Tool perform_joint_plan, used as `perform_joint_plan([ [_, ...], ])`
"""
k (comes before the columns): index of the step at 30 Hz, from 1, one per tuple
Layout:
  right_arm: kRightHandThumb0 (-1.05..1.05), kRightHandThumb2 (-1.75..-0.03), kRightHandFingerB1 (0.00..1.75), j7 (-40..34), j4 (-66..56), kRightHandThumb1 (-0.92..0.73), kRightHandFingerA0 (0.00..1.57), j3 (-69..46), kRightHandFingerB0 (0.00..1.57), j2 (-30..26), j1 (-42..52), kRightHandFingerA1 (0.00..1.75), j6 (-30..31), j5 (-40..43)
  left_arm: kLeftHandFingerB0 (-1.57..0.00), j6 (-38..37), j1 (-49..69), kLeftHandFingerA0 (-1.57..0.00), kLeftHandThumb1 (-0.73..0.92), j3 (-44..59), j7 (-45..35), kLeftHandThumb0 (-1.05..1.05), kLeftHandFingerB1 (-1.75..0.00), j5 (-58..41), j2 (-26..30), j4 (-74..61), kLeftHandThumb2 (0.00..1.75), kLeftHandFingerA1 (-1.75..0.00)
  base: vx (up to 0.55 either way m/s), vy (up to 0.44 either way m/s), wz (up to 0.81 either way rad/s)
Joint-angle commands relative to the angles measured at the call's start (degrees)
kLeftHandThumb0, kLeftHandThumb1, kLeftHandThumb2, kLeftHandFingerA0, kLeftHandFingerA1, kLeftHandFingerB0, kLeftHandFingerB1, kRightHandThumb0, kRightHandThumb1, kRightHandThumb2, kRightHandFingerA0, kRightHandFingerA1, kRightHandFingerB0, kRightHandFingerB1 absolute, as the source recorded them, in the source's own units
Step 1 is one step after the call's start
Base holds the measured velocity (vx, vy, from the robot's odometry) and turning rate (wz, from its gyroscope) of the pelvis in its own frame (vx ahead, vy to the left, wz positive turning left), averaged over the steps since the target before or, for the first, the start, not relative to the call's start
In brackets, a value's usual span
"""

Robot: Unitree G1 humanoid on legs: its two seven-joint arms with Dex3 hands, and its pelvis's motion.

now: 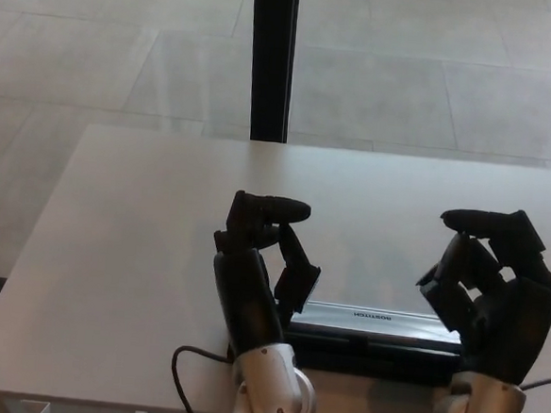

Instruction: A hole pucnch is kept on the middle on the desk infront of the robot and the robot uses both its hands as fists to press on it and use it

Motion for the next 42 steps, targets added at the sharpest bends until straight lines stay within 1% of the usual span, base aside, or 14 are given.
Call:
perform_joint_plan([
  [1, -0.34, -0.86, 1.36, 11.99, -28.89, -0.67, 0.97, 5.22, 0.74, -6.03, 7.20, 1.75, 38.50, 11.42, -0.66, 21.26, 0.18, -0.93, 0.76, 3.07, -10.77, -0.21, -1.75, -12.50, -5.88, -19.36, 1.11, -1.75, 0.00, 0.000, 0.00],
  [2, -0.30, -0.90, 1.31, 12.57, -30.53, -0.59, 1.19, 5.14, 0.76, -6.93, 7.42, 1.70, 39.69, 13.07, -0.66, 22.64, 0.20, -0.93, 0.73, 3.40, -11.07, -0.22, -1.75, -12.96, -5.07, -20.98, 1.12, -1.75, 0.00, 0.000, 0.00],
  [7, -0.30, -0.89, 1.38, 11.83, -41.43, -0.70, 0.97, 1.80, 0.71, -13.28, 8.63, 1.75, 50.37, 21.08, -0.69, 27.64, 0.68, -0.95, 0.69, 5.36, -14.62, -0.27, -1.75, -15.42, 2.00, -30.01, 1.09, -1.75, 0.00, 0.000, 0.00],
  [20, -0.35, -1.10, 1.34, 11.09, -34.74, -0.54, 1.09, -29.69, 0.77, -40.96, 8.60, 1.75, 51.88, 35.45, -0.73, 36.37, 0.50, -1.05, 0.76, 27.99, -18.67, -0.29, -1.75, -28.85, 28.38, -45.17, 0.85, -1.75, 0.00, 0.000, 0.00],
  [21, -0.47, -1.12, 1.18, 10.31, -30.73, -0.48, 1.27, -36.42, 0.93, -45.08, 10.23, 1.39, 53.50, 37.76, -0.60, 34.25, 4.17, -0.91, 0.89, 33.11, -19.56, -0.20, -1.72, -29.45, 32.65, -43.19, 0.71, -1.75, 0.00, 0.000, 0.00],
  [24, -0.38, -0.98, 1.34, 11.49, -24.87, -0.52, 1.25, -43.09, 0.85, -48.74, 13.89, 1.73, 53.29, 38.22, -0.64, 35.76, 10.08, -0.98, 0.81, 39.08, -20.87, -0.24, -1.68, -34.37, 36.68, -44.25, 0.80, -1.75, 0.00, 0.000, 0.00],
  [27, -0.39, -0.97, 1.37, 14.79, -16.76, -0.61, 1.03, -47.41, 0.78, -51.47, 17.20, 1.75, 50.52, 37.32, -0.77, 34.77, 15.52, -1.10, 0.71, 43.54, -24.20, -0.29, -1.68, -36.79, 39.64, -43.56, 0.95, -1.75, 0.00, 0.000, 0.00],
  [28, -0.45, -1.11, 1.09, 14.60, -13.24, -0.53, 1.26, -49.97, 0.86, -52.80, 19.21, 1.37, 50.62, 36.63, -0.89, 35.04, 19.05, -1.08, 0.56, 46.42, -24.83, -0.32, -1.58, -37.25, 40.70, -42.61, 1.12, -1.75, 0.00, 0.000, 0.00],
  [29, -0.37, -1.05, 1.21, 14.99, -9.78, -0.51, 1.05, -51.81, 0.86, -53.53, 20.85, 1.75, 49.15, 36.19, -0.92, 34.79, 21.88, -1.11, 0.54, 48.92, -25.18, -0.35, -1.58, -37.72, 41.20, -41.39, 1.08, -1.75, 0.00, 0.000, 0.00],
  [36, -0.51, -0.70, 0.88, 11.35, 1.94, -0.77, 1.05, -57.30, 0.70, -52.89, 26.58, 1.75, 40.81, 33.52, -0.99, 29.56, 32.79, -1.14, 0.48, 58.21, -24.77, -0.68, -1.51, -37.15, 39.22, -31.07, 0.89, -1.74, 0.00, 0.000, 0.00],
  [37, -0.54, -1.04, 0.86, 10.82, 5.26, -0.59, 1.36, -58.16, 0.72, -52.18, 27.37, 1.45, 38.36, 33.60, -0.90, 29.37, 34.90, -1.10, 0.43, 60.46, -23.22, -0.65, -1.48, -37.14, 38.23, -27.60, 0.98, -1.72, 0.00, 0.000, 0.00],
  [38, -0.54, -1.04, 0.86, 10.74, 6.64, -0.59, 1.36, -58.56, 0.72, -52.05, 27.54, 1.45, 37.59, 33.65, -0.90, 29.42, 35.66, -1.10, 0.43, 61.26, -22.89, -0.65, -1.48, -36.95, 37.91, -26.33, 0.98, -1.72, 0.00, 0.000, 0.00],
  [39, -0.51, -0.66, 0.81, 10.39, 11.47, -0.79, 1.10, -58.90, 0.66, -51.82, 27.05, 1.69, 35.31, 33.73, -0.90, 27.22, 38.10, -1.39, 0.39, 61.48, -22.76, -0.72, -1.19, -34.17, 37.37, -23.19, 1.14, -1.51, 0.00, 0.000, 0.00],
  [42, -0.51, -0.69, 0.89, 5.22, 15.20, -0.75, 1.08, -59.06, 0.68, -49.24, 26.19, 1.75, 33.85, 32.66, -0.73, 23.24, 40.68, -1.38, 0.50, 62.81, -21.84, -0.59, -0.99, -30.94, 36.34, -13.94, 1.19, -1.43, 0.00, 0.000, 0.00],
])
